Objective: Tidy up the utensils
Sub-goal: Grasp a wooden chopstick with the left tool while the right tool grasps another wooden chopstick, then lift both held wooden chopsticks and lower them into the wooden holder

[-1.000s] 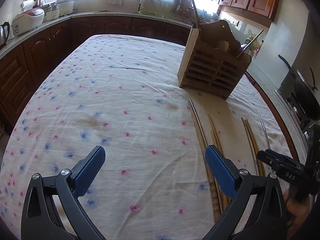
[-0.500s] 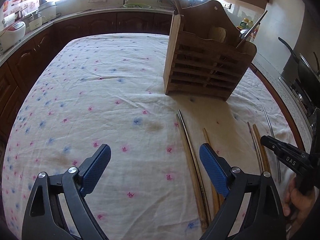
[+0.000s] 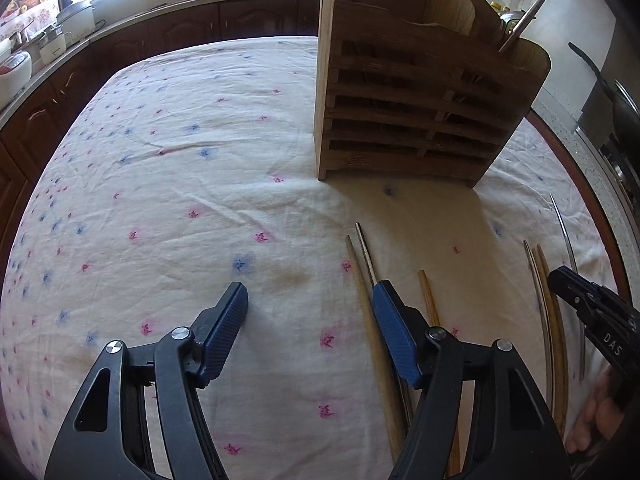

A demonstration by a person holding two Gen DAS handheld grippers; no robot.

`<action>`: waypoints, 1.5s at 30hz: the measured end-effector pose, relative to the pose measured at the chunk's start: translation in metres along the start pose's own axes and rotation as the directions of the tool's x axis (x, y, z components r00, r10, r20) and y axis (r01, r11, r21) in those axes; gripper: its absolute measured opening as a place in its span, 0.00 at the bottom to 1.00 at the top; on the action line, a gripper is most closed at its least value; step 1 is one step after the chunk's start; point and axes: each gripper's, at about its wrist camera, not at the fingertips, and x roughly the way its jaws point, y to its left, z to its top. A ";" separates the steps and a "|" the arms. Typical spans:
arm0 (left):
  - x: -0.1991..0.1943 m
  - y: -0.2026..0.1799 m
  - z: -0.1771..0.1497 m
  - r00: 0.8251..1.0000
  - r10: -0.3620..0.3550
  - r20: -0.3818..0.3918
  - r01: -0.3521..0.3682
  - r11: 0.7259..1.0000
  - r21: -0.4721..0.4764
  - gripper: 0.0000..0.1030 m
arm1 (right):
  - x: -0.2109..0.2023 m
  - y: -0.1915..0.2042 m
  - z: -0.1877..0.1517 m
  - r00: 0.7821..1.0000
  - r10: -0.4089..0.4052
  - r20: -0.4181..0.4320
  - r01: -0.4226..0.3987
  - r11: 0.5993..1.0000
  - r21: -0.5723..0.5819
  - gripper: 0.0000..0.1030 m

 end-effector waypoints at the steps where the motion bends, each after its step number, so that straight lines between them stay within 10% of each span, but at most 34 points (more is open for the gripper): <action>1: 0.001 -0.002 0.001 1.000 0.005 -0.001 -0.005 1.000 0.009 0.64 | 0.000 0.000 0.000 1.000 0.000 0.000 0.000 1.000 -0.002 0.20; 14: 0.004 -0.012 0.001 0.999 0.041 0.025 -0.043 0.995 0.091 0.53 | 0.006 0.007 0.004 0.999 -0.036 -0.007 0.036 0.998 -0.053 0.18; 21: 0.007 -0.033 0.005 0.999 0.006 0.053 -0.014 0.988 0.152 0.10 | 0.017 0.032 0.009 0.992 -0.130 0.002 0.127 0.972 -0.197 0.11; 29: -0.020 -0.017 -0.005 0.990 -0.131 0.045 0.127 0.988 0.086 0.04 | -0.010 0.014 0.007 1.000 0.017 0.011 -0.016 0.998 -0.058 0.05; 45: -0.178 0.001 -0.020 0.895 -0.338 0.290 0.322 0.941 0.101 0.04 | -0.151 0.031 0.017 0.942 0.197 0.272 -0.188 0.980 -0.057 0.05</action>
